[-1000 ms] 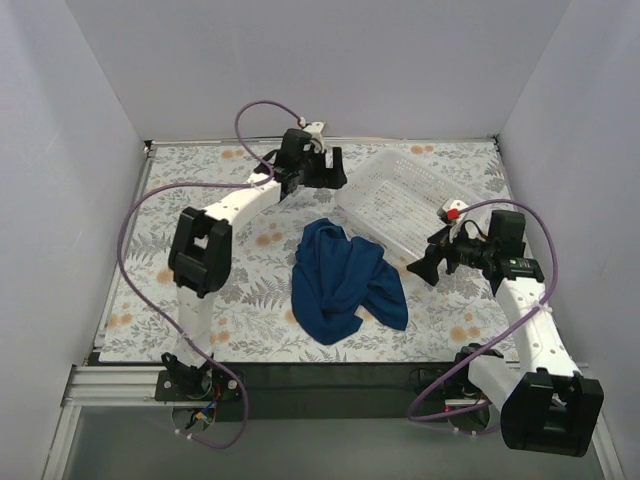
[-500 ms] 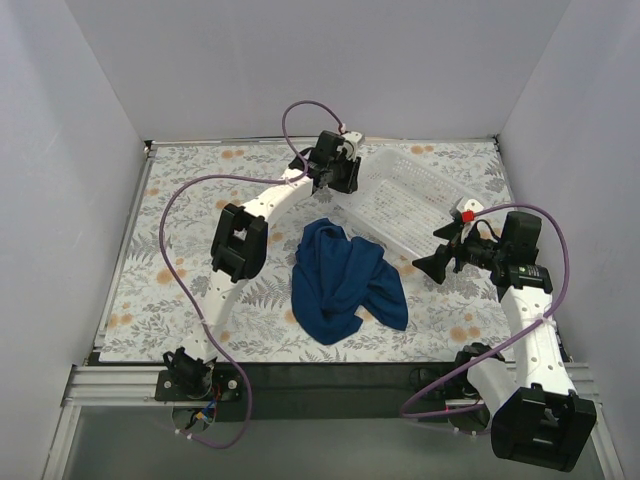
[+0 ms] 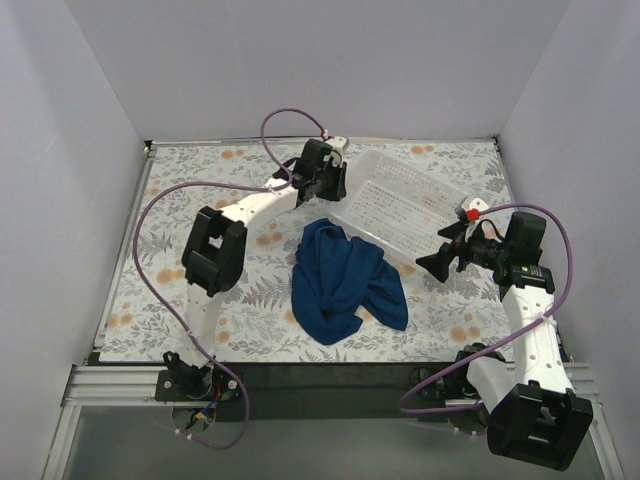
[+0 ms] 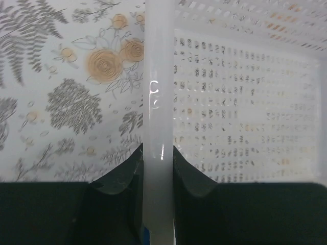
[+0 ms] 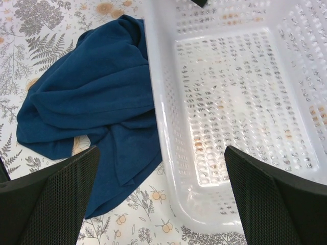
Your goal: Fold and stack the t-shirts
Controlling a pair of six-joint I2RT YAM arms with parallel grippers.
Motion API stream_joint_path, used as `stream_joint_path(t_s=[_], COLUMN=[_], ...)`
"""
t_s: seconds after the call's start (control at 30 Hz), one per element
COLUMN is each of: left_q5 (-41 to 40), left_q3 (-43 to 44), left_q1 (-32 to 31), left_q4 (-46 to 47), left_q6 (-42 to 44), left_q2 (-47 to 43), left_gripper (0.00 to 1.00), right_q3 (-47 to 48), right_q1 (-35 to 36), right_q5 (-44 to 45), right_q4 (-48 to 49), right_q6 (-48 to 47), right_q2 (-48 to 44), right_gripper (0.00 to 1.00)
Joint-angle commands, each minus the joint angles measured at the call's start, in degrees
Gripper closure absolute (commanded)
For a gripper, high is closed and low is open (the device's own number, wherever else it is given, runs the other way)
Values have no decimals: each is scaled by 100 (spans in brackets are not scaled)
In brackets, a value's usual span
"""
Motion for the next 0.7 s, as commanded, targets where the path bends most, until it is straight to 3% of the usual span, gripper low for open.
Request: stream_joint_path(t_s=[0.0, 0.23, 0.4, 0.57, 0.67], left_q5=[-598, -1592, -2547, -4200, -5159], left_q3=[-925, -3201, -4861, -5638, -5691], left_q1=[334, 1055, 2118, 2347, 2374], left_q4=[1185, 1442, 969, 231, -831], left_q6=[-899, -2358, -3696, -4873, -6348], left_q2=[-1825, -4031, -5642, -6995, -7094], left_gripper=[100, 100, 100, 100, 100], right_q3=[35, 27, 35, 27, 35], right_q1=[-51, -77, -77, -77, -77], right_q5=[-178, -187, -205, -222, -231], right_q4=[162, 170, 179, 188, 197], right_q6=[69, 105, 131, 175, 184], right_q2=[7, -2, 7, 24, 24], right_gripper=[3, 3, 4, 4, 4])
